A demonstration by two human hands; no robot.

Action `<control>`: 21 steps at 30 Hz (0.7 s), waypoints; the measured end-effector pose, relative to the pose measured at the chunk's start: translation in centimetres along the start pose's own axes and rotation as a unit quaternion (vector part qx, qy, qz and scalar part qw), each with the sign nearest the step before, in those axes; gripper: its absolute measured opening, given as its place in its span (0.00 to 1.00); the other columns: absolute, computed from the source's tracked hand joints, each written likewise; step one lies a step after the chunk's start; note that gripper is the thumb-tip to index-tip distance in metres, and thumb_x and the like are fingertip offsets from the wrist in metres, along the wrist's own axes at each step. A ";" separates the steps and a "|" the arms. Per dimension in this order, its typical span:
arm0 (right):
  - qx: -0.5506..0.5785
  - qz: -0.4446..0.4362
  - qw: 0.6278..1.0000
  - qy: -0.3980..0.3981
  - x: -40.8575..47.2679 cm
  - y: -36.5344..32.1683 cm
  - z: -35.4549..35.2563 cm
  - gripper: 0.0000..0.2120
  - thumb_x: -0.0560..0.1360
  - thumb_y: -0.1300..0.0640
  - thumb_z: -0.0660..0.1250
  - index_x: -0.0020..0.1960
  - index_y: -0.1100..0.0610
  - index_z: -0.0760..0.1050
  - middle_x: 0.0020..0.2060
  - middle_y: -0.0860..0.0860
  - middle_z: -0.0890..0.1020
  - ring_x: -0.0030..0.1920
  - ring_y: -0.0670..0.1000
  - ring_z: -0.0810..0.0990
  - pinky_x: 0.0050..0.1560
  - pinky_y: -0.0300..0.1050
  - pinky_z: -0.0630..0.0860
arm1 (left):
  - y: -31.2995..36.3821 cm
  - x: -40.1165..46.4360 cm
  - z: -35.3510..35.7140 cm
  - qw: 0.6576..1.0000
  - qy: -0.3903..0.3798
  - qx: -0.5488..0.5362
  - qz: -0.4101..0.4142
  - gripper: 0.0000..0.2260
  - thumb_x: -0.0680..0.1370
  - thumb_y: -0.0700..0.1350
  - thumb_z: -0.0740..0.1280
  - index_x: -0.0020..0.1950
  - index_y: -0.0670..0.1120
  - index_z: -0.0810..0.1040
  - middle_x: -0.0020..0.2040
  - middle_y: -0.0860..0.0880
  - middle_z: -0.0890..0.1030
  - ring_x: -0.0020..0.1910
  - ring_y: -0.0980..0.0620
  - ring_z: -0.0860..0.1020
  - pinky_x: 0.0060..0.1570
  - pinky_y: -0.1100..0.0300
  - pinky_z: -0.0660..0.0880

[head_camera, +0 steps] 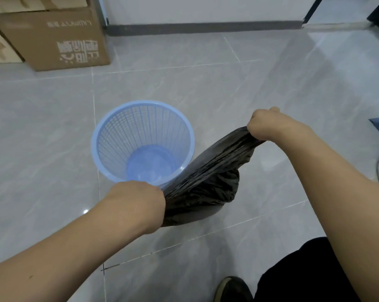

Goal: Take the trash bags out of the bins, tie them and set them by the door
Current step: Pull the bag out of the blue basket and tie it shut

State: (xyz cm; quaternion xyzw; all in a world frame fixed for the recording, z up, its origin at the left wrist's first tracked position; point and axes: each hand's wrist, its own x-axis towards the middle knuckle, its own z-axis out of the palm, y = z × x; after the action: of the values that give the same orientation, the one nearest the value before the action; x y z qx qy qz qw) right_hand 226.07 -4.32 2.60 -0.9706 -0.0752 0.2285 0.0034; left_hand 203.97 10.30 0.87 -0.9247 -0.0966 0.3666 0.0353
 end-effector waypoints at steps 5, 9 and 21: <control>0.083 -0.047 0.995 -0.001 -0.6 -0.9 -0.5 0.15 0.76 0.60 0.55 0.58 0.61 0.73 0.54 0.58 0.75 0.47 0.58 0.72 0.42 0.46 0.69 | -0.4 0.4 -1.0 0.990 0.119 0.026 -0.071 0.16 0.76 0.56 0.58 0.59 0.49 0.71 0.56 0.49 0.76 0.56 0.46 0.74 0.45 0.54 0.64; 0.165 -0.047 0.984 -0.038 -1.6 -0.2 -1.2 0.16 0.78 0.51 0.57 0.58 0.61 0.72 0.39 0.53 0.69 0.34 0.53 0.64 0.32 0.44 0.59 | 1.4 2.5 -1.3 0.965 0.255 -0.056 0.008 0.15 0.76 0.59 0.60 0.52 0.48 0.67 0.52 0.47 0.78 0.52 0.43 0.77 0.40 0.55 0.63; 0.001 -0.060 0.994 0.091 -1.4 2.7 -1.2 0.21 0.76 0.64 0.55 0.67 0.55 0.71 0.66 0.58 0.67 0.54 0.61 0.75 0.53 0.51 0.73 | 1.5 4.0 0.6 0.969 0.176 -0.165 0.061 0.04 0.75 0.44 0.61 0.41 0.48 0.70 0.41 0.48 0.77 0.40 0.47 0.71 0.36 0.59 0.65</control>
State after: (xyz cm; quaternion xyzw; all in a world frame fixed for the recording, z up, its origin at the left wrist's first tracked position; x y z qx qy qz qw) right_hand 225.71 -7.14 4.17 -0.9811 -0.1325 0.1388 0.0249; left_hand 206.63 9.63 -2.47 -0.9718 -0.0916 0.1788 -0.1239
